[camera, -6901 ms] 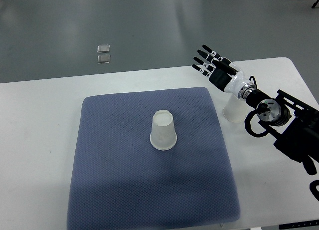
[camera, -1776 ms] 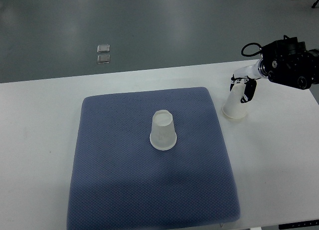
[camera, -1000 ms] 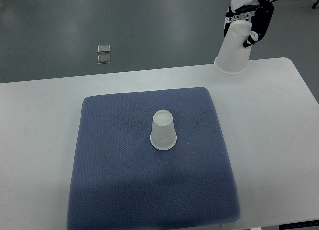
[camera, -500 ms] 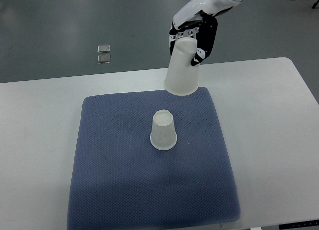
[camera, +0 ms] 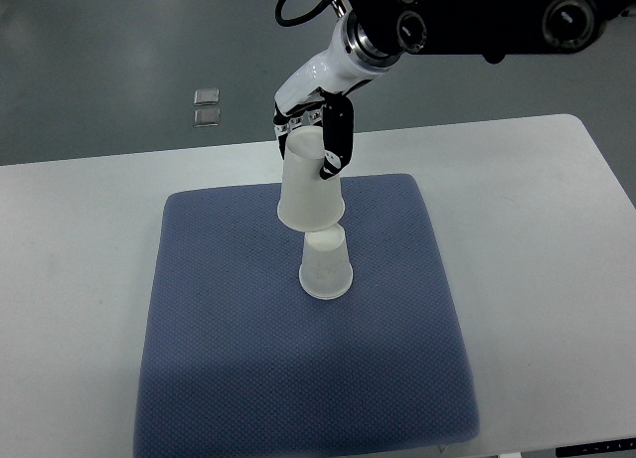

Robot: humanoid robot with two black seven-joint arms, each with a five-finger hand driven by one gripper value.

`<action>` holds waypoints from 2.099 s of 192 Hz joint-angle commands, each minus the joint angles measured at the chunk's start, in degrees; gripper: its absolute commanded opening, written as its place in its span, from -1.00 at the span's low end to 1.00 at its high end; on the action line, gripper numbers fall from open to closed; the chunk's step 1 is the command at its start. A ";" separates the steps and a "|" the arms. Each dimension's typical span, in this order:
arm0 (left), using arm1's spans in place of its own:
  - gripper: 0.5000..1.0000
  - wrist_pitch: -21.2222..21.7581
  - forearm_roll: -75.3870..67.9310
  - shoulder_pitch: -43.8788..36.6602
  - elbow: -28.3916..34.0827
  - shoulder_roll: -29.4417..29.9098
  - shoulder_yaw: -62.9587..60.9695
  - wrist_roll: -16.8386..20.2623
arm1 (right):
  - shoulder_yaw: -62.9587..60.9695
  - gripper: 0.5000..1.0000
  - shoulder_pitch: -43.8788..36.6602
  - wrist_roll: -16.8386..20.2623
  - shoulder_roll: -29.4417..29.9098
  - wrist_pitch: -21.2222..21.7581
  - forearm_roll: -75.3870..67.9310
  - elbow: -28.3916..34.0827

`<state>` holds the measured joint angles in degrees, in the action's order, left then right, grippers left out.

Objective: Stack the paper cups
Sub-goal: 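Lower the held cup down onto the cup on the pad, then open the right hand fingers and release the stacked cup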

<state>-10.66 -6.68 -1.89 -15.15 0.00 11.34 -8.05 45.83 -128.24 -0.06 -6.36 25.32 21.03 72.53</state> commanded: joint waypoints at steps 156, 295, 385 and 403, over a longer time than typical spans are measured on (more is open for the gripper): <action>1.00 0.11 0.00 0.05 -0.06 0.00 0.00 -0.04 | 1.28 -0.16 3.52 0.49 1.00 -2.74 -1.60 1.12; 1.00 0.20 0.00 0.05 0.03 0.00 0.00 0.05 | 3.13 0.16 5.63 0.49 2.67 -6.60 -1.60 1.21; 1.00 0.29 0.00 0.05 0.12 0.00 0.00 0.05 | 3.04 0.30 6.16 0.41 2.94 -6.95 -1.69 1.30; 1.00 0.29 0.00 -0.04 0.12 0.00 0.00 0.05 | 3.04 0.32 6.25 0.41 2.50 -6.95 -1.69 1.21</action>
<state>-10.38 -6.68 -1.92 -15.02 0.00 11.34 -8.01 48.89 -122.10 0.37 -3.44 18.40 19.34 73.81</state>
